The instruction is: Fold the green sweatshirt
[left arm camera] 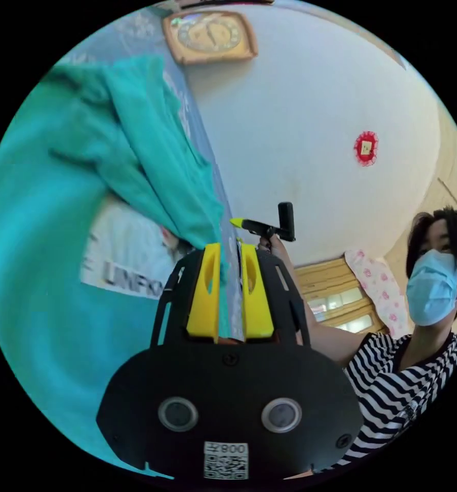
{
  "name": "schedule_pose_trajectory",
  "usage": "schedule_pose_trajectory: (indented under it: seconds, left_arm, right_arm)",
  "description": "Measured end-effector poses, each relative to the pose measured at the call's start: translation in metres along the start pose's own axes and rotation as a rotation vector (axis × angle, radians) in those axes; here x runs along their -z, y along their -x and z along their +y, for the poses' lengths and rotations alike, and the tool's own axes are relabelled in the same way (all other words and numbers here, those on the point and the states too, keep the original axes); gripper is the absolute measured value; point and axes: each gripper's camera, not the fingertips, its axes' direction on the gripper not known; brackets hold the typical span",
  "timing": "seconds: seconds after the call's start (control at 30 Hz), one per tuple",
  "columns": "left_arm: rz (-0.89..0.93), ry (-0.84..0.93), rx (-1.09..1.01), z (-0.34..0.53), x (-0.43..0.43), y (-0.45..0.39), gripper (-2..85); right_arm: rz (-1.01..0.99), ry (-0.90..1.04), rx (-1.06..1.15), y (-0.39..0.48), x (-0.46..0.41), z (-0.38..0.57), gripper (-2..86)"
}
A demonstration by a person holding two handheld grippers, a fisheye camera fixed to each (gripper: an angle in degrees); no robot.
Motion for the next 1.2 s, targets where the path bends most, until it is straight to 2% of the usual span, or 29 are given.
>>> schedule_pose_trajectory:
  seconds: [0.07,0.17,0.37,0.63,0.9,1.2]
  left_arm:
    - [-0.138,-0.126,-0.052,-0.019,0.047,-0.009,7.7]
    - [-0.235,-0.211,-0.052,-0.044,0.088,-0.011,8.3]
    - [-0.341,-0.234,-0.007,-0.076,0.118,-0.013,8.6]
    - [-0.201,-0.231,0.093,-0.093,0.133,-0.009,6.4]
    - [-0.138,-0.248,0.078,-0.106,0.153,-0.031,2.1]
    - [-0.115,-0.328,0.008,-0.112,0.184,-0.067,1.4]
  right_arm:
    - [-0.077,-0.064,0.05,0.009,-0.011,-0.015,2.5]
    - [-0.125,-0.092,0.11,0.026,-0.04,-0.053,3.3]
    - [-0.161,-0.157,0.136,0.041,-0.078,-0.126,4.7]
    - [-0.066,-0.204,0.155,0.047,-0.103,-0.187,6.6]
    - [0.006,-0.092,0.163,0.048,-0.138,-0.207,2.1]
    - [-0.091,-0.221,0.225,0.062,-0.113,-0.203,0.3]
